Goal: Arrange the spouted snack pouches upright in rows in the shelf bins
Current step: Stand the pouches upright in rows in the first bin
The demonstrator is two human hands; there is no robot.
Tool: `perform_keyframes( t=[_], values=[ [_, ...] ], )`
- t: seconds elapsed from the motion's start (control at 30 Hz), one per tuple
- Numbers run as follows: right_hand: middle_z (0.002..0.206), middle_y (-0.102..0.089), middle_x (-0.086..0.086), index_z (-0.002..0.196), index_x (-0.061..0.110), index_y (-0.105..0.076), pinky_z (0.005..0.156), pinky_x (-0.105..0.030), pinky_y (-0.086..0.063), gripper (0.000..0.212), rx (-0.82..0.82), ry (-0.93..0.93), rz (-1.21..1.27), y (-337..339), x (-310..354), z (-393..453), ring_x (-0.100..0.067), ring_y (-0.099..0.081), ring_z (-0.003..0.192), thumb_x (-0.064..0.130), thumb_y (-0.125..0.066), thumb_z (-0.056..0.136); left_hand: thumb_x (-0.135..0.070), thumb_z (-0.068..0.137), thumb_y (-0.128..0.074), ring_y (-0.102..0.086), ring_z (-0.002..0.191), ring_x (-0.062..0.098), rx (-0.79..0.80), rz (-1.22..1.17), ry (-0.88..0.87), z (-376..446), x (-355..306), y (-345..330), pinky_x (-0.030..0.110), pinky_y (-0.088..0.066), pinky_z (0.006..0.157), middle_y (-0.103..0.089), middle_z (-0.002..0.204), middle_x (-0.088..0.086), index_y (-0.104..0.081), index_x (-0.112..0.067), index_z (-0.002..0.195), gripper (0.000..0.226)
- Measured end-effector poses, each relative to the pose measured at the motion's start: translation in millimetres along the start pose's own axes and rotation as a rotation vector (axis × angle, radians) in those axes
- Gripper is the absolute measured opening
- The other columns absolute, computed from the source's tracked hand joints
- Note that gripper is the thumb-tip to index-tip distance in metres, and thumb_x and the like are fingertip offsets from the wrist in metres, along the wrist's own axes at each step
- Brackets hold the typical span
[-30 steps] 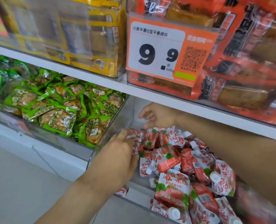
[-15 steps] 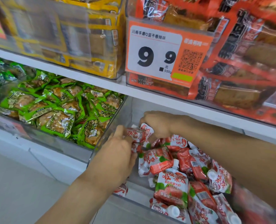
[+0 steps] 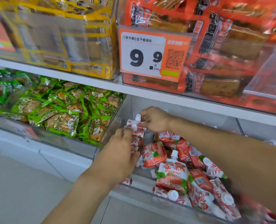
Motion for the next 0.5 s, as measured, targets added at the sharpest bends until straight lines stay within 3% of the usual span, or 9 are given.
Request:
perform_keyframes(
  t=[0.1, 0.17, 0.23, 0.3, 0.33, 0.4, 0.5],
  values=[
    [0.106, -0.069, -0.004, 0.095, 0.016, -0.061, 0.09, -0.037, -0.056, 0.008, 0.126, -0.054, 0.16, -3.6, -3.4, 2.8, -0.022, -0.066, 0.102, 0.009, -0.063, 0.093, -0.035, 0.087, -0.059, -0.045, 0.122, 0.028, -0.018, 0.011, -0.002, 5.0, 0.7, -3.5, 0.038, -0.04, 0.102, -0.035, 0.137, 0.006, -0.027, -0.017, 0.145, 0.069],
    [0.1, -0.067, 0.004, 0.111, 0.016, -0.062, 0.076, -0.018, -0.052, 0.026, 0.264, -0.063, 0.134, -0.2, -5.1, -3.4, -0.012, -0.062, 0.09, -0.001, -0.058, 0.092, -0.034, 0.087, -0.06, -0.04, 0.126, 0.027, -0.045, 0.003, -0.025, 11.2, -0.2, -2.0, 0.038, -0.04, 0.104, -0.035, 0.136, 0.007, -0.027, -0.016, 0.145, 0.069],
    [0.103, -0.061, 0.009, 0.131, 0.012, -0.055, 0.073, -0.011, -0.045, 0.043, 0.255, -0.072, 0.139, 11.9, -5.3, -15.1, -0.006, -0.059, 0.091, -0.006, -0.054, 0.092, -0.033, 0.088, -0.059, -0.036, 0.13, 0.026, -0.046, 0.004, -0.059, 16.7, -4.2, -0.2, 0.038, -0.038, 0.107, -0.033, 0.14, 0.006, -0.03, -0.016, 0.144, 0.065],
    [0.115, -0.061, 0.003, 0.129, 0.012, -0.057, 0.085, -0.019, -0.047, 0.038, 0.018, -0.046, 0.035, 27.3, -4.5, -32.4, -0.014, -0.061, 0.106, 0.009, -0.062, 0.092, -0.031, 0.09, -0.059, -0.033, 0.133, 0.025, -0.026, 0.015, -0.098, 26.1, -9.3, 2.9, 0.037, -0.035, 0.109, -0.032, 0.144, 0.005, -0.035, -0.016, 0.142, 0.06],
    [0.11, -0.065, 0.004, 0.119, 0.015, -0.064, 0.086, -0.021, -0.049, 0.03, -0.075, -0.008, -0.023, 30.2, -2.3, -45.4, -0.015, -0.063, 0.102, 0.02, -0.067, 0.09, -0.027, 0.09, -0.059, -0.034, 0.133, 0.025, -0.022, 0.019, -0.124, 33.7, -11.9, 4.6, 0.038, -0.034, 0.109, -0.033, 0.145, 0.005, -0.036, -0.016, 0.142, 0.058],
    [0.096, -0.069, 0.009, 0.104, 0.021, -0.068, 0.08, -0.025, -0.052, 0.031, 0.009, 0.061, -0.088, 19.3, 4.8, -70.4, -0.012, -0.066, 0.089, 0.045, -0.07, 0.084, -0.019, 0.09, -0.058, -0.036, 0.132, 0.028, -0.011, 0.028, -0.153, 53.3, -15.3, 7.0, 0.041, -0.035, 0.109, -0.035, 0.146, 0.006, -0.038, -0.016, 0.142, 0.056],
    [0.105, -0.07, 0.0, 0.115, 0.019, -0.064, 0.083, -0.034, -0.053, 0.063, 0.234, 0.072, -0.314, -9.8, 5.1, -87.2, -0.019, -0.064, 0.095, 0.07, -0.059, 0.079, -0.016, 0.092, -0.054, -0.04, 0.131, 0.03, 0.135, 0.096, -0.133, 79.4, -20.0, 5.6, 0.036, -0.034, 0.109, -0.041, 0.145, 0.01, -0.041, -0.013, 0.141, 0.051]
  ],
)
Point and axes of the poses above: each hand's wrist, its own z-axis towards the middle knuckle, its own y-axis out of the back of the hand, x = y × z, the point moved 4 cm from there along z, towards the middle knuckle
